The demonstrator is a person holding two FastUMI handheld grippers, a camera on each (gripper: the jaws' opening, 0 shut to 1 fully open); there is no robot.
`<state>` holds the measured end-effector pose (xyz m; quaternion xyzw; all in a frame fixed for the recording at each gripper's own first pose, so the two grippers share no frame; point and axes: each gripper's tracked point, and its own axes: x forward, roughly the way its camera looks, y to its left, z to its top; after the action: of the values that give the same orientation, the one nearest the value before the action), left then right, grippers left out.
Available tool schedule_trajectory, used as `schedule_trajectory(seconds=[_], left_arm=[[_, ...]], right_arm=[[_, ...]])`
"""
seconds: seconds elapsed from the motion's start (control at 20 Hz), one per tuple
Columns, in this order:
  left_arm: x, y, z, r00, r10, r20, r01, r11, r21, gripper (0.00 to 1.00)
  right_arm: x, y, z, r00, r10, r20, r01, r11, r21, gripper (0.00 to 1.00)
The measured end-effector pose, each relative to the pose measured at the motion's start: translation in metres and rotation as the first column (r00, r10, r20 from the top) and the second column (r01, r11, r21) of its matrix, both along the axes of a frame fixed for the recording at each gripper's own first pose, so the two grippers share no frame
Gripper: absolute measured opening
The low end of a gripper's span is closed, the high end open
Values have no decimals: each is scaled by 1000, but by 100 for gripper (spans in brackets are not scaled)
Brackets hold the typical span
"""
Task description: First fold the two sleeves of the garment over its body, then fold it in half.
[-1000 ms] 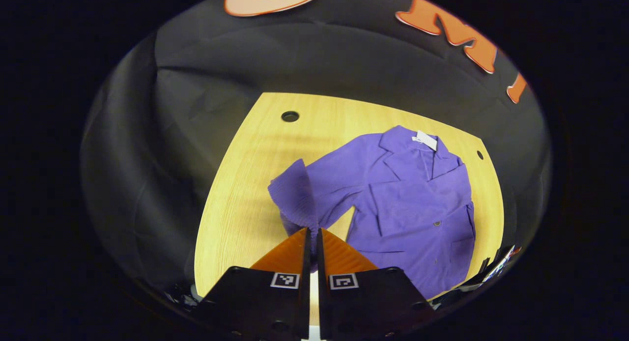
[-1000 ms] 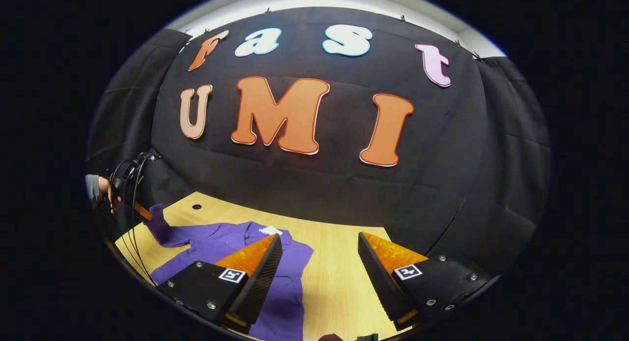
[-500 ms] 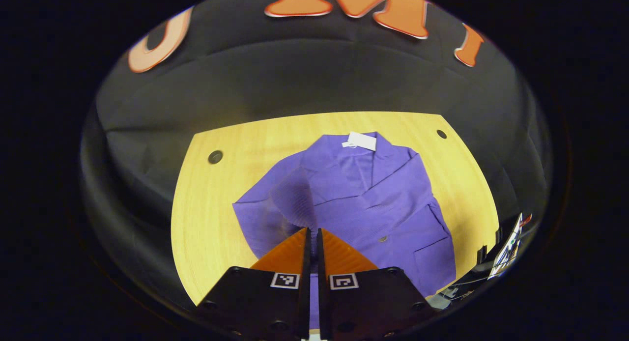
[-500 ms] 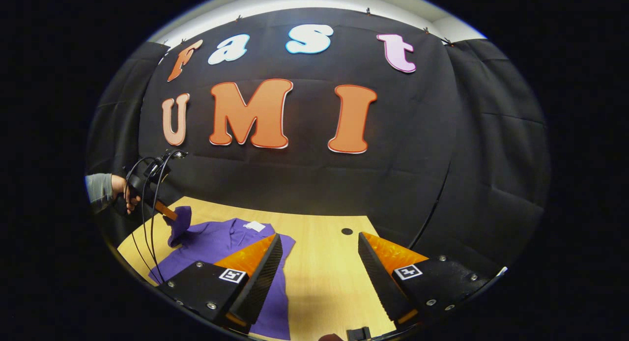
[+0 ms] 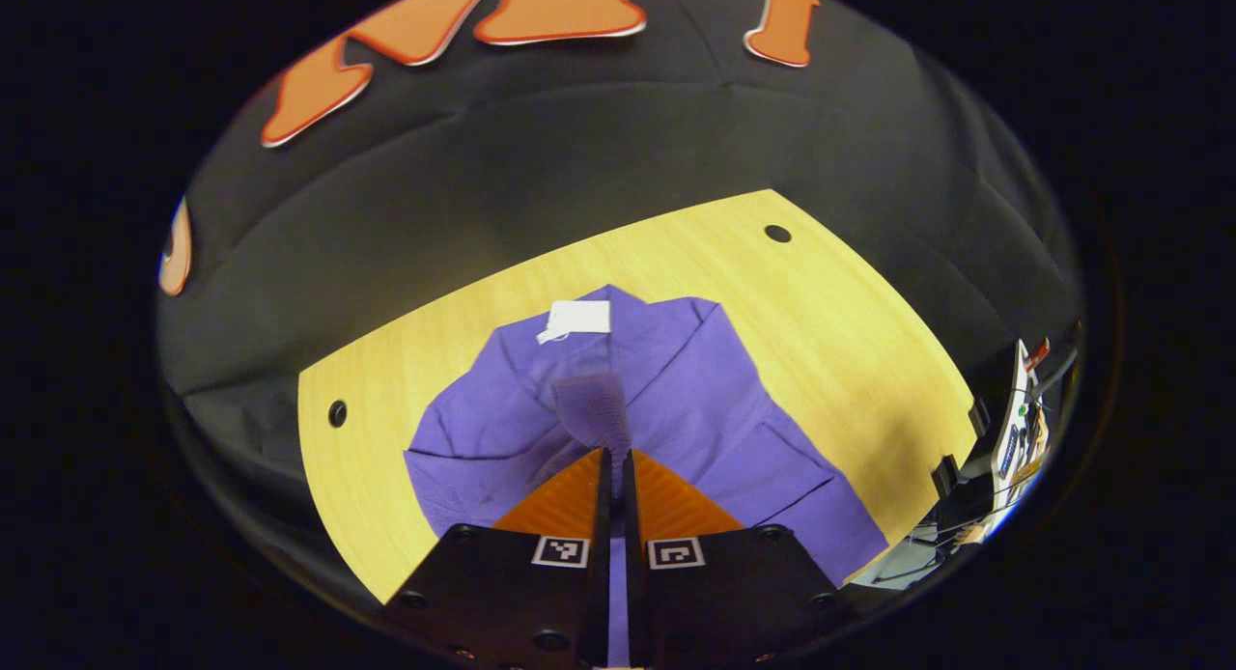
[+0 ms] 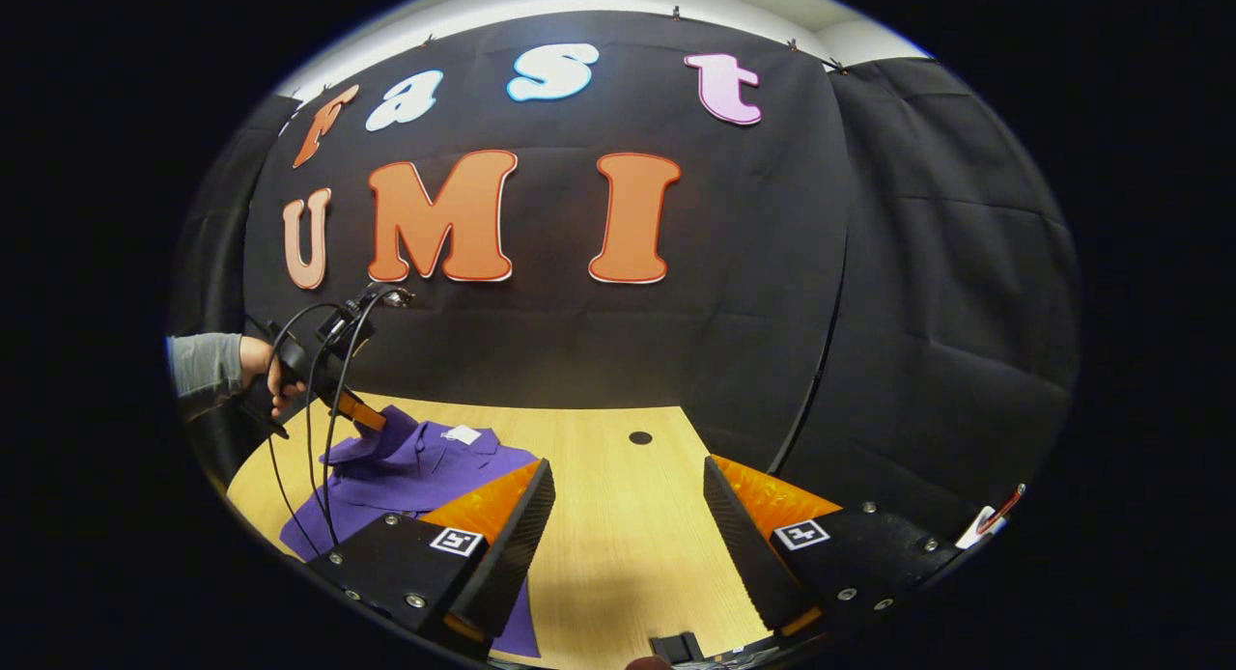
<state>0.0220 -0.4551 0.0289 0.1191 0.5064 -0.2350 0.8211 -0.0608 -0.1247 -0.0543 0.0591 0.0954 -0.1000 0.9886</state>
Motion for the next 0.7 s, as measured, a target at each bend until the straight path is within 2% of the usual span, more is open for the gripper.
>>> schedule_trajectory(seconds=[0.25, 0.4, 0.5, 0.55, 0.6, 0.7], left_arm=[[9, -68, -17, 999, -52, 6, 52, 998, -23, 8], [14, -97, -26, 999, -34, 33, 36, 998, -57, 8], [14, -114, -25, 998, -18, 54, 23, 994, -111, 10], [14, -122, -20, 997, -7, 75, 18, 989, -146, 19], [10, -125, -11, 996, -1, 90, 17, 983, -183, 22], [12, -126, -1, 989, 19, 147, 13, 976, -216, 57]], right_arm=[[-13, -16, -10, 1000, -17, -16, 17, 1000, -1, 94], [-21, -25, -18, 999, -28, -37, 28, 1000, 2, 94], [-24, -30, -19, 999, -32, -43, 32, 999, 7, 94], [-24, -30, -20, 999, -29, -44, 29, 1000, 11, 94], [-24, -30, -20, 999, -27, -46, 27, 1000, 14, 94], [-23, -29, -22, 999, -15, -52, 15, 1000, 16, 94]])
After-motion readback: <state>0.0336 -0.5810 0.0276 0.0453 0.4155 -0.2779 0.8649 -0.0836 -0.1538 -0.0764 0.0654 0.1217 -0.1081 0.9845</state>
